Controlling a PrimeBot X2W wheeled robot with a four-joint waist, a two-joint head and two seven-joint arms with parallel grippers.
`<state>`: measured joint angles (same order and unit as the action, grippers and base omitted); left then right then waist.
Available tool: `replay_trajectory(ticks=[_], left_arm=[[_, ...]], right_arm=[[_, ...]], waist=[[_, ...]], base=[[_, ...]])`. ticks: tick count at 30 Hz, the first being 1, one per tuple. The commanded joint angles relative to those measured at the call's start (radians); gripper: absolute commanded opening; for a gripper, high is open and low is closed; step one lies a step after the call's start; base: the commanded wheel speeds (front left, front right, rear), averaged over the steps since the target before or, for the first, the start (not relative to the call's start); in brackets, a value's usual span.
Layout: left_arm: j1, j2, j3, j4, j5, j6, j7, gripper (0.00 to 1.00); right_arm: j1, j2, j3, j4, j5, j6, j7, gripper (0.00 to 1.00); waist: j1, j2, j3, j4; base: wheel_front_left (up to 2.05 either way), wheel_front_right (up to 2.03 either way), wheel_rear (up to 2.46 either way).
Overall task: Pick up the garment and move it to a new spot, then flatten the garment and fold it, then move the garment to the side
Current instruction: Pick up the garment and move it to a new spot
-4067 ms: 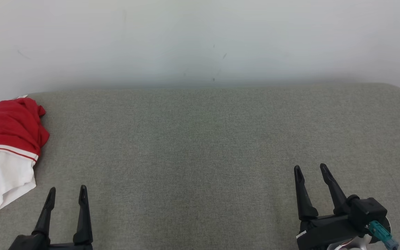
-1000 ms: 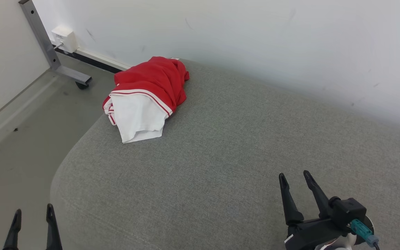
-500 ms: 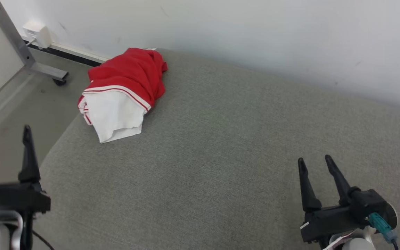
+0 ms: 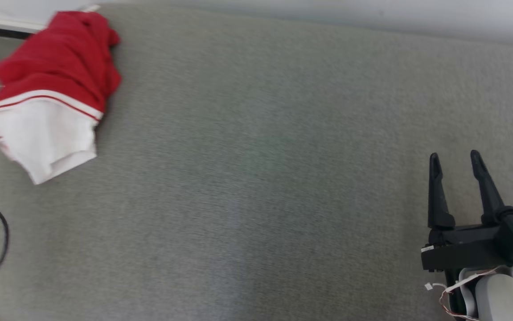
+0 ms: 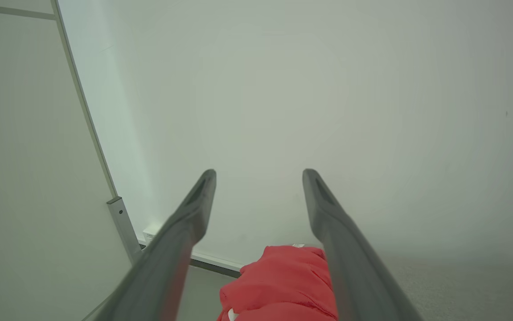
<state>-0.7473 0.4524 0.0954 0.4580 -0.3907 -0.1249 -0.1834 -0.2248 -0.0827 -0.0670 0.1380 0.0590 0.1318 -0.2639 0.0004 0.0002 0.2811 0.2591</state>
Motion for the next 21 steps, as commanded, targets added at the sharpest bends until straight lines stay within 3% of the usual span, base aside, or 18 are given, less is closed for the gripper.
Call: replay_trajectory(ticks=[1, 10, 21], left_arm=[[-0.043, 0.021, -0.003, 0.035, -0.02, -0.005, 0.01, 1.0], [-0.156, 0.119, -0.061, 0.217, -0.055, -0.005, 0.075, 1.0], [-0.217, 0.17, -0.225, 0.442, -0.159, -0.005, 0.177, 1.0]], right_arm=[[-0.006, -0.005, -0.01, -0.016, -0.008, -0.002, -0.001, 1.0], [0.001, -0.011, -0.052, -0.078, -0.022, -0.002, -0.001, 1.0], [0.001, -0.018, -0.06, -0.093, -0.023, -0.002, -0.001, 1.0]], waist=[[-0.0004, -0.0002, 0.135, -0.131], [-0.0004, -0.0002, 0.204, -0.191], [-0.0004, -0.0002, 0.222, -0.212]], base=[[0.0, 0.0, 0.0], [0.0, 0.0, 0.0], [0.0, 0.0, 0.0]])
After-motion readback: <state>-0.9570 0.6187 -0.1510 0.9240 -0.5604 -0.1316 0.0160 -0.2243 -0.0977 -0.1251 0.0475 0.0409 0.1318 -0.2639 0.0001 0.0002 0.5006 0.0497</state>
